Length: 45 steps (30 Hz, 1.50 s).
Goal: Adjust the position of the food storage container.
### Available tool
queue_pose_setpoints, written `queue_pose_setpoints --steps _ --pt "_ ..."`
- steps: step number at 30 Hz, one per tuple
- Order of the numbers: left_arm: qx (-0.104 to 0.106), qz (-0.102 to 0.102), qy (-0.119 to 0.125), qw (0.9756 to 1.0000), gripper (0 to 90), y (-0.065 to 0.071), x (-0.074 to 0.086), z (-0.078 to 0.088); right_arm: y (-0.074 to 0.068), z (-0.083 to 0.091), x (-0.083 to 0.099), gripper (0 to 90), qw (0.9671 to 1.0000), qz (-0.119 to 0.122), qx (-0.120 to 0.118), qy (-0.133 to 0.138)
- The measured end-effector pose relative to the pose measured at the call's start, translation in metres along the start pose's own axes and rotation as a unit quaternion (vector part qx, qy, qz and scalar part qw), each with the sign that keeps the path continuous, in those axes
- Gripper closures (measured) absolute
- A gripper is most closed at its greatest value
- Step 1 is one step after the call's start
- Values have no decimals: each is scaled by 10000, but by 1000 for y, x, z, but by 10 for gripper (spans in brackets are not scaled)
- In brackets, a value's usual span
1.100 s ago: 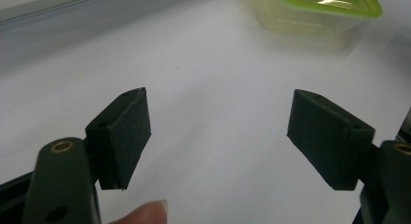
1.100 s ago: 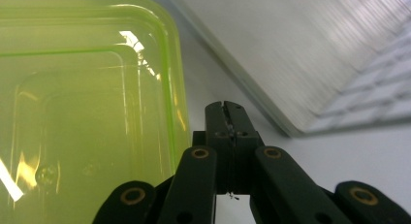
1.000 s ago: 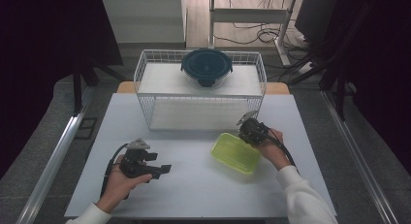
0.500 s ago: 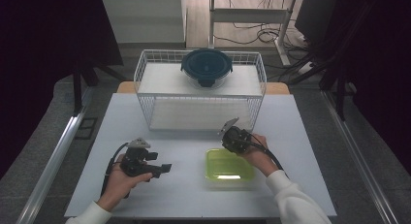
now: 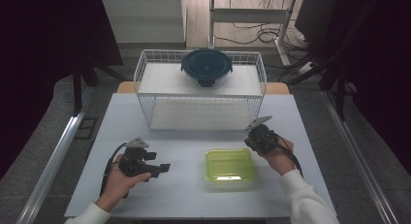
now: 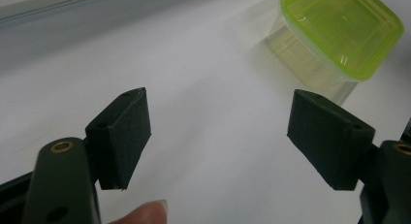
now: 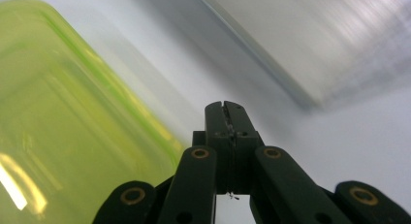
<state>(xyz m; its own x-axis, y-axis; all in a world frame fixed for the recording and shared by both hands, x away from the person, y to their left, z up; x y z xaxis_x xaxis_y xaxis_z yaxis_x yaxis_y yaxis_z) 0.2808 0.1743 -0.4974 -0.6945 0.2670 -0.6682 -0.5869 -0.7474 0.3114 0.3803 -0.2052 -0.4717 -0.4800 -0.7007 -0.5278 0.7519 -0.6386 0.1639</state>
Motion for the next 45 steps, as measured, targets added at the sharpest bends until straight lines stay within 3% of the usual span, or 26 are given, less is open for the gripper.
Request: queue_pose_setpoints --steps 4,6,11,19,24,45 --pt "13 1 0 10000 236 0 -1 -1 5 11 32 886 9986 -494 -13 -165" --pt "22 -6 -24 10000 235 0 -1 -2 4 11 46 886 9972 -680 -129 -266" --pt "39 -1 -37 10000 236 0 -3 -5 -7 6 65 886 9952 -765 -415 -455" --pt "22 -6 -45 10000 236 -1 -2 -5 -23 1 56 886 9950 -572 -675 -466" --pt "0 3 -47 10000 236 -1 -1 -4 -27 -2 51 886 9944 -576 -766 -434" --pt "-20 5 -95 10000 236 0 -1 -6 -59 -20 22 886 9950 -158 -935 -300"
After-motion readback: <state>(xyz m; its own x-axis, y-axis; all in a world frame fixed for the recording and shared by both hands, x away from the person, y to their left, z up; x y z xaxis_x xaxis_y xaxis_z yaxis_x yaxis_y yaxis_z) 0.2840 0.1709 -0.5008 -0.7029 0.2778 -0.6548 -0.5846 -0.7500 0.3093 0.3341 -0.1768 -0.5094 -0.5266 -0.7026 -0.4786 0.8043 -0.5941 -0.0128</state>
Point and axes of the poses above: each handheld gripper's, and its own axes: z roughly backward along the jaws, x roughly out of its underside, y roughly to its right, the point moved 2 cm from there along -z, roughly forward along the jaws, and after that the axes turned 1 degree about z, right-handed, at the moved point
